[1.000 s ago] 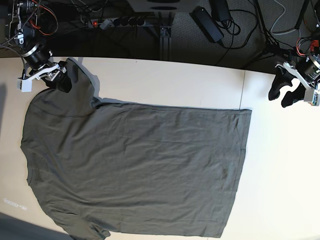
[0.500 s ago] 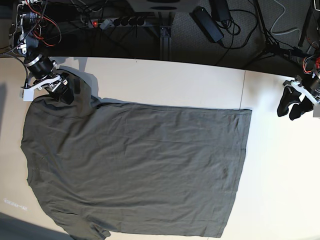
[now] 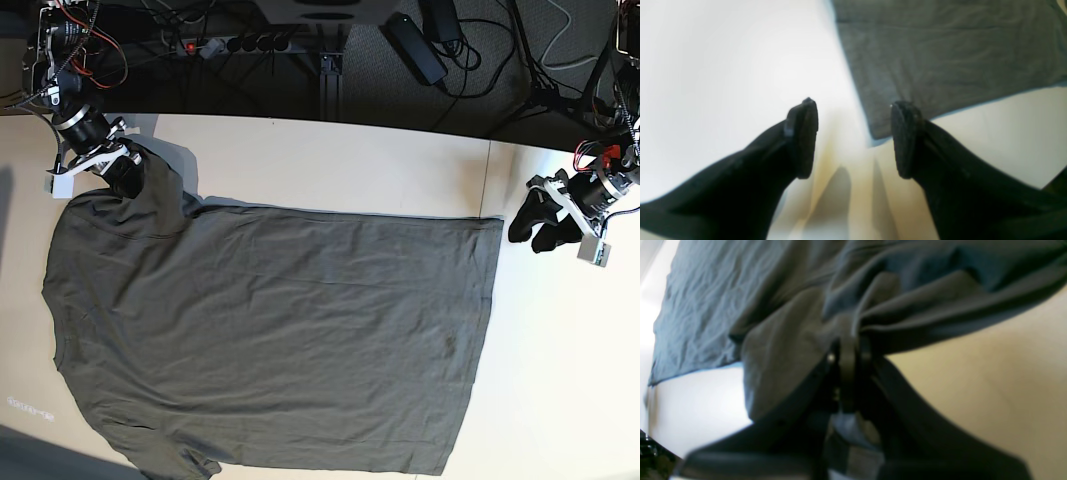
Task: Fold the T-shirt properly
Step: 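Grasp the shirt's shoulder edge with the right gripper and hem corner with the left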
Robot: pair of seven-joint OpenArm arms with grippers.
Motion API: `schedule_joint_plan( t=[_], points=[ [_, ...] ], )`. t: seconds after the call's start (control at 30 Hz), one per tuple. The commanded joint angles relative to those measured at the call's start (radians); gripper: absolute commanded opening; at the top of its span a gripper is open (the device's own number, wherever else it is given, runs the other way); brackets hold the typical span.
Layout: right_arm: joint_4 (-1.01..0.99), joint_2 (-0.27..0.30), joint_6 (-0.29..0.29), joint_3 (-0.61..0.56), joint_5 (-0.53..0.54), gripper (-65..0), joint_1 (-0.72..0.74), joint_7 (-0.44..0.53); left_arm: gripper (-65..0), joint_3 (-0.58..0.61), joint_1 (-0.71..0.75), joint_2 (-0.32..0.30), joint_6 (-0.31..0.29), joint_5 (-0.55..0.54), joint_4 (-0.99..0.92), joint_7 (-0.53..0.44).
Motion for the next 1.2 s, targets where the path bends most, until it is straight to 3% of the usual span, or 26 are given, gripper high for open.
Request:
schedule_joint_plan(
  t=[0.0,0.37,0.53,0.7,1.03,1.1,1.17],
  points=[
    [0.0,0.009,0.035,-0.002,-0.041,-65.0,-0.004,-0.043,-26.9,0.011,-0.021,-0.016,0.0,-0.008,0.006,-0.019],
    [0.0,0.009,0.035,-0.002,-0.04,-65.0,-0.004,-0.041,-26.8,0.073,-0.191,0.05,-0.019,-0.028,-0.27,0.034],
    [0.0,0.009,0.035,-0.002,-0.04,-65.0,-0.004,-0.041,-26.8,0.124,-0.192,0.06,-0.028,-0.064,-0.272,0.081],
    [0.001,0.014,0.035,-0.002,-0.04,-65.0,-0.004,-0.041,-26.8,0.212,-0.192,0.097,-0.028,-0.064,-0.271,0.194],
    [0.001,0.014,0.035,-0.002,-0.04,-65.0,-0.004,-0.041,-27.0,0.222,-0.192,0.142,-0.028,-0.059,-0.271,0.225],
    [0.001,0.014,0.035,-0.002,-0.04,-65.0,-0.004,-0.037,-33.7,0.222,-0.193,0.147,-0.028,-0.059,-0.271,0.216],
    [0.001,0.014,0.035,-0.002,-0.04,-65.0,-0.004,-0.037,-50.4,0.222,-0.192,0.15,-0.028,-0.059,-0.271,0.214]
  ],
)
